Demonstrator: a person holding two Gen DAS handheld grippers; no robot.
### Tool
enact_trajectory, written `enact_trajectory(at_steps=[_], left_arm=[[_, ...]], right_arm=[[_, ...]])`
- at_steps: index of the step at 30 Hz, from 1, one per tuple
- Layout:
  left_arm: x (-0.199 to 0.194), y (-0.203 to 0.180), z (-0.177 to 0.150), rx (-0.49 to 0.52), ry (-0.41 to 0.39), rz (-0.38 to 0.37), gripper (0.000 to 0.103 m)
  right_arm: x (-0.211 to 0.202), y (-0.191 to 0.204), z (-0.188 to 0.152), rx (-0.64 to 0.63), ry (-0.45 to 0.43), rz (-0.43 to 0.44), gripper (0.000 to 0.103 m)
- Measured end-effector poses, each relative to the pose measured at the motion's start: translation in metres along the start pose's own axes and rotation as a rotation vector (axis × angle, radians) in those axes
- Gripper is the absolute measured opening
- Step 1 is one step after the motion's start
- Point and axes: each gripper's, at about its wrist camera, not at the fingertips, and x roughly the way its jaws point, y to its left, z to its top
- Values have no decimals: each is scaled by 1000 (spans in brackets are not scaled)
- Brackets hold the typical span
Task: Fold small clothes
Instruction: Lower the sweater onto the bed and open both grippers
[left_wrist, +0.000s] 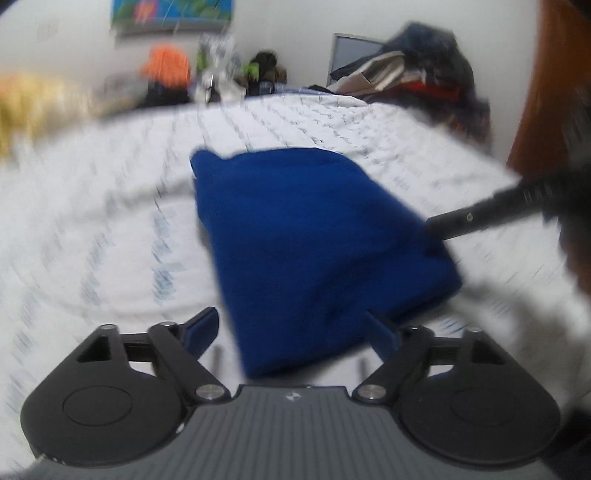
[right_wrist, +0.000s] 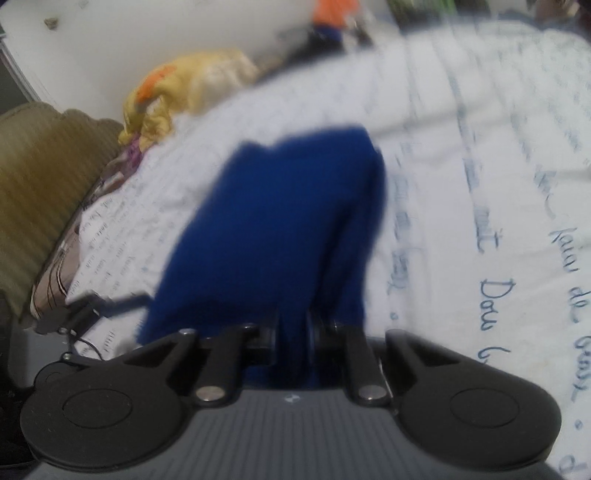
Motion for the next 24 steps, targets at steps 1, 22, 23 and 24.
enact_trajectory(at_steps=[1, 22, 23, 24], left_arm=[[3, 5, 1, -61, 24, -33, 85], [14, 29, 14, -220, 74, 78, 56], [11, 29, 11, -226, 71, 83, 62], [8, 28, 7, -229, 65, 94, 67]], right_arm=[[-5, 5, 0, -12, -24, -2, 14], [3, 15, -40, -152, 70, -261, 67], [1, 17, -43, -151, 74, -264, 67], [-2, 19, -47, -152, 70, -273, 68]])
